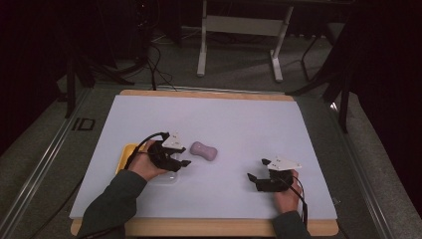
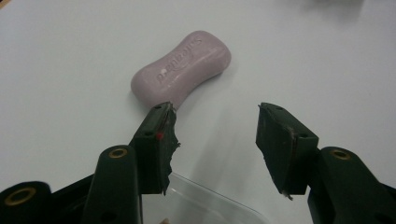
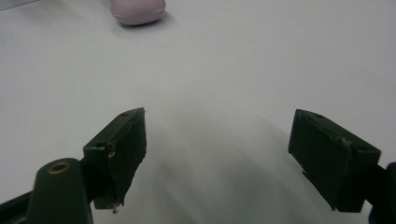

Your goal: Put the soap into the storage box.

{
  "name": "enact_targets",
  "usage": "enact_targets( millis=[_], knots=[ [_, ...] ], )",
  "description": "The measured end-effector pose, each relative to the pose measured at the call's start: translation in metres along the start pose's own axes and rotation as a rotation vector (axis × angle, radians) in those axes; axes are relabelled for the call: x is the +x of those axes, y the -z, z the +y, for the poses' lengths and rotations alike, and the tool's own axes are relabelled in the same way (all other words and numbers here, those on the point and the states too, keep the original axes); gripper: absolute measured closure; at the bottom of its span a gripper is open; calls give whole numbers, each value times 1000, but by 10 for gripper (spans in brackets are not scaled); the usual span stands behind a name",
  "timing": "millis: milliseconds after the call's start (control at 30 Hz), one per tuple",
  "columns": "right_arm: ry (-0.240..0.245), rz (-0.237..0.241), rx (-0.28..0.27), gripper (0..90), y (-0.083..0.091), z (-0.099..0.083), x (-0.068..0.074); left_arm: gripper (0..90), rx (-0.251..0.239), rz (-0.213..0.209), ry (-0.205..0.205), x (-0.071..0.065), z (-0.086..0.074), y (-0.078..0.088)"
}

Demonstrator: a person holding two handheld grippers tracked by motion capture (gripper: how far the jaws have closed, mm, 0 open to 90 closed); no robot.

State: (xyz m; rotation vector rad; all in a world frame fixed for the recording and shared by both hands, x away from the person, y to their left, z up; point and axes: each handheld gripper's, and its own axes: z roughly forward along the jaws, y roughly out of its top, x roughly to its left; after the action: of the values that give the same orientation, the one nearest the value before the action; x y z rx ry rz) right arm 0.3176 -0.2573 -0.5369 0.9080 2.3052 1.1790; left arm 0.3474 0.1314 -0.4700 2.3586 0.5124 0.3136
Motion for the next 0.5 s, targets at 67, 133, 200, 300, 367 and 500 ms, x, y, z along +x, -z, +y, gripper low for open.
enact_targets(
  millis=[67, 133, 200, 300, 367, 500],
  knots=[
    [-1, 0, -1, 189, 0, 0, 0, 466, 4, 2, -2, 3, 2, 0],
    [0, 0, -2, 189, 0, 0, 0, 462, 11, 5, -4, 5, 5, -1],
    [-1, 0, -2, 189, 0, 0, 0, 460, 11, 3, -8, 7, 6, -1],
    [-1, 1, -2, 189, 0, 0, 0, 455, 14, 0, -13, 10, 9, -3],
    [0, 1, -1, 189, 0, 0, 0, 449, 13, -1, -10, 11, 10, -3],
    [2, 0, -1, 189, 0, 0, 0, 454, 17, -17, -6, 14, 13, -5]
  ],
)
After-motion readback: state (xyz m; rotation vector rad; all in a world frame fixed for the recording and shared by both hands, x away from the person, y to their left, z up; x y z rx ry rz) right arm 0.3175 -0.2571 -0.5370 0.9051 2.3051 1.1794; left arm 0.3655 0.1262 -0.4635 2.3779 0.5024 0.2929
